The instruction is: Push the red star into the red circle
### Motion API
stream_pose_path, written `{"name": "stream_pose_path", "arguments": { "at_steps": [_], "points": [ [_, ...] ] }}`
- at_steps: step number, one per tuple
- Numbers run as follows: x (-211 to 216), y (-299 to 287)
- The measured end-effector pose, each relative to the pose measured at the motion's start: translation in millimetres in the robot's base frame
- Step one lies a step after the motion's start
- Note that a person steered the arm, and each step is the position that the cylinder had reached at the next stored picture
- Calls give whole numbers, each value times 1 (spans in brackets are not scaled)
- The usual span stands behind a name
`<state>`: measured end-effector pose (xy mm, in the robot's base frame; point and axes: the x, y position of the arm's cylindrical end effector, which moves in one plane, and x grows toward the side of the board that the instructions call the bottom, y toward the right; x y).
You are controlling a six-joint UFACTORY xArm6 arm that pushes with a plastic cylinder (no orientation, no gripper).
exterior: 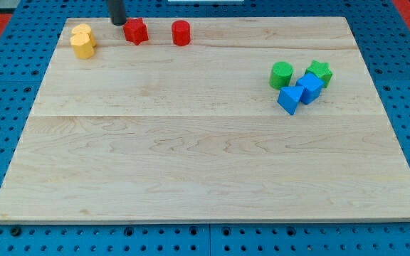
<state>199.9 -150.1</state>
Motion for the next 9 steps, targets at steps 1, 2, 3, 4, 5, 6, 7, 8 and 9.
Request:
{"name": "stream_pose_path", "arguments": {
  "at_steps": [1,2,3,4,5,6,7,8,9],
  "points": [
    [5,12],
    [6,-12],
    [13,-36],
    [42,-39],
    [45,4],
    [28,57],
    [41,59],
    [78,92],
    [83,106]
  ]
}}
